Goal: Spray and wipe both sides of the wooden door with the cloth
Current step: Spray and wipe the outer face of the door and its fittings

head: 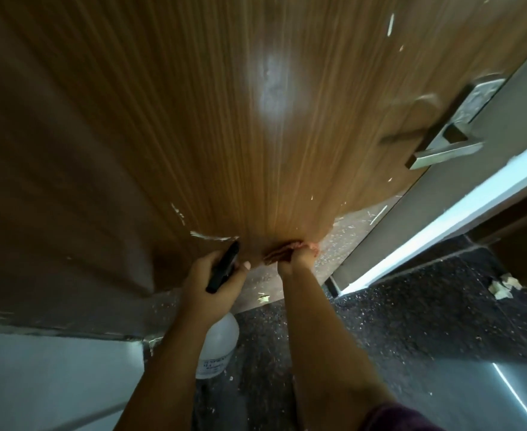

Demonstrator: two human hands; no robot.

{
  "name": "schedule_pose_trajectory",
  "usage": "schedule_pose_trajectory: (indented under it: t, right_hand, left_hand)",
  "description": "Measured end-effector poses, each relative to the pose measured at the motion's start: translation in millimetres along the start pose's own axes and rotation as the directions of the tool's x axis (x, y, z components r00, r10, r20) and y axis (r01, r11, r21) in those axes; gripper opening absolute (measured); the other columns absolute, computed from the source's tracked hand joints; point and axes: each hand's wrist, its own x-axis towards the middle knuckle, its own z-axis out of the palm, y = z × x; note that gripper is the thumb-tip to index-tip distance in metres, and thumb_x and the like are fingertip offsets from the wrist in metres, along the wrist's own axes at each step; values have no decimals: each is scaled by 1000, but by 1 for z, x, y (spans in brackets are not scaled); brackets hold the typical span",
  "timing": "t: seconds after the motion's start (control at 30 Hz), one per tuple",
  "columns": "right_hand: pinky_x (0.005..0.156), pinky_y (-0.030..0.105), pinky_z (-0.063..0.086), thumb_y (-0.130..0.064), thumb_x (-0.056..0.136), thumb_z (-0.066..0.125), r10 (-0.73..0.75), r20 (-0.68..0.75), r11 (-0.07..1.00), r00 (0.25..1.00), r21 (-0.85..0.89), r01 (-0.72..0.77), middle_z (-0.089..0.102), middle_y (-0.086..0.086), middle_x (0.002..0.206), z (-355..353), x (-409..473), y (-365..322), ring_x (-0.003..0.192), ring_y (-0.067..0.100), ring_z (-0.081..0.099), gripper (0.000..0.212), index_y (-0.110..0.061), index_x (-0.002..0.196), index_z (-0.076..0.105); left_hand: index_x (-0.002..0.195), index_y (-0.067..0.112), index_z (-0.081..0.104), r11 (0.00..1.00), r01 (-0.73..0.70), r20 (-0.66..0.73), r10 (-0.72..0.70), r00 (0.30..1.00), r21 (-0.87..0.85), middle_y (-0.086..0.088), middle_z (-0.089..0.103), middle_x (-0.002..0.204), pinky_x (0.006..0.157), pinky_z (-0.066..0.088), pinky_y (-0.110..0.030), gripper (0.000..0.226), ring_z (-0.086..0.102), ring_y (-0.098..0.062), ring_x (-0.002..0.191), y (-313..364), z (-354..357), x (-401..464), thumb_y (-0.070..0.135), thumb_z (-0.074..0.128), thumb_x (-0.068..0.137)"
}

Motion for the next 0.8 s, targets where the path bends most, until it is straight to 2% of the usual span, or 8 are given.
schedule_pose_trajectory:
  t: [0.07,0.17,0.23,0.33,0.47,0.67,0.73,0.8]
  right_hand:
    - [100,49,46,-28,109,28,93,73,996,993,8,-94,55,20,121,-26,-1,-4,106,37,57,43,0,139,40]
    - [95,44,48,-23,106,40,94,112,993,989,66,-102,57,25,115,-66,4,-30,99,34,59,37,2,134,41]
    - [106,47,43,-25,104,47,95,35,985,995,141,-99,56,27,123,-83,16,-48,108,36,57,46,3,139,38]
    - [113,53,35,-33,102,49,124,47,956,991,262,-132,51,30,135,-83,31,-64,124,40,51,58,3,145,34]
    - [107,49,41,-34,106,38,125,154,937,980,307,-167,58,27,126,-75,42,-77,113,35,58,54,4,144,39]
    - [111,48,37,-38,104,44,99,112,964,989,234,-123,55,26,134,-90,40,-77,113,34,56,56,3,142,41]
    - [102,48,43,-41,104,42,92,115,962,989,247,-118,57,24,129,-89,37,-71,109,33,57,58,0,144,41]
    - [91,44,49,-42,103,42,65,137,974,989,205,-92,62,22,115,-77,23,-62,102,31,60,58,1,142,44]
  left_hand:
    - [79,18,66,999,-12,62,9,998,45,4,67,69,61,44,-24,18,63,-8,67,5,15,5,30,77,85]
    - [77,16,63,990,-35,163,12,986,138,3,63,66,58,43,-25,20,59,-7,62,4,43,16,29,77,86]
    - [78,15,61,968,-58,199,9,980,244,-1,61,67,62,45,-30,21,57,-14,63,2,60,19,30,73,88]
    - [83,17,60,931,-96,207,22,978,354,-4,66,79,65,44,-30,23,59,-18,72,10,82,27,36,70,90]
    - [79,16,59,945,-183,313,92,945,273,1,65,74,68,48,-31,34,62,-17,72,18,102,38,45,76,84]
    - [74,10,61,928,-316,386,223,895,199,-3,64,65,65,49,-34,33,60,-18,64,22,121,40,36,80,82]
    - [72,19,59,934,-324,406,241,882,151,3,63,64,64,48,-30,31,59,-10,61,28,120,41,39,79,83]
    - [72,26,59,937,-337,306,294,905,96,13,64,64,60,45,-16,29,61,-2,61,34,114,40,47,78,83]
